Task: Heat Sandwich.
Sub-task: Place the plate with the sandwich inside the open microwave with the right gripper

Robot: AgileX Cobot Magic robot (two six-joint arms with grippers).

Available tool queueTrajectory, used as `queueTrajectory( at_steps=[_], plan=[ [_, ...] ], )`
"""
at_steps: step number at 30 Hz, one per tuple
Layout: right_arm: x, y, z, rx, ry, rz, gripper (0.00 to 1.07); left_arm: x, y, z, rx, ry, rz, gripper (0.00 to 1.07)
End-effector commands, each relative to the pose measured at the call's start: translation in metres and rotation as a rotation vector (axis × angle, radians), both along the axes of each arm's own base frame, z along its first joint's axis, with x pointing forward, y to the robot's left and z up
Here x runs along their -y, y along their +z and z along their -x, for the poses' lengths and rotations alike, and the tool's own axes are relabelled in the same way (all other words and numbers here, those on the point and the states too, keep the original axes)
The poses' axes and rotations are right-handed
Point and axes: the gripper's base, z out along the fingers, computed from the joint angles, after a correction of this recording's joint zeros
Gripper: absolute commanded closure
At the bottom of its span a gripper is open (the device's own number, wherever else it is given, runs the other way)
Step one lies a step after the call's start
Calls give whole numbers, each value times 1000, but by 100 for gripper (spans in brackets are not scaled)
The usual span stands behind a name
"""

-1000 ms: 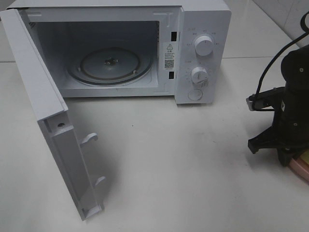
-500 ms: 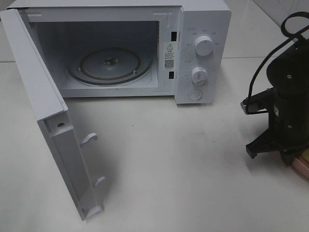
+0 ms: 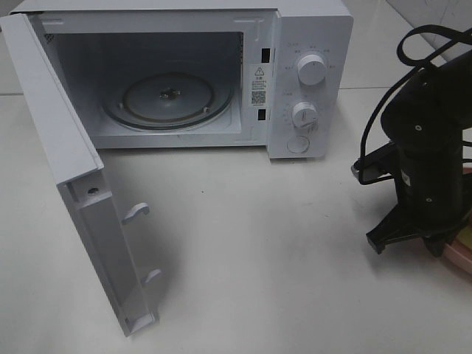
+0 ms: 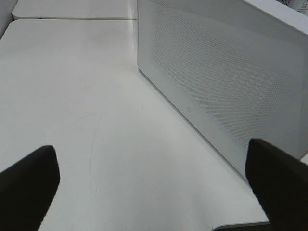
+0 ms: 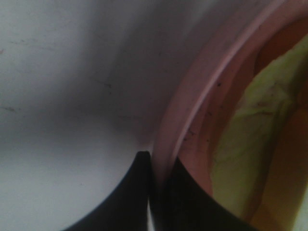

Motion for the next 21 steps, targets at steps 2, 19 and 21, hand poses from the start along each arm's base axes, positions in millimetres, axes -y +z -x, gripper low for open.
queueTrajectory(
  at_steps=[2, 19, 21],
  plan=[
    [0, 18, 4, 38, 23, 31, 107, 0, -1, 3, 17, 2, 6, 3],
    [-11, 48, 41, 74, 101, 26, 107, 0, -1, 3, 17, 2, 6, 3],
    [-12, 49, 44, 78, 106, 24, 107, 0, -1, 3, 17, 2, 6, 3]
  ],
)
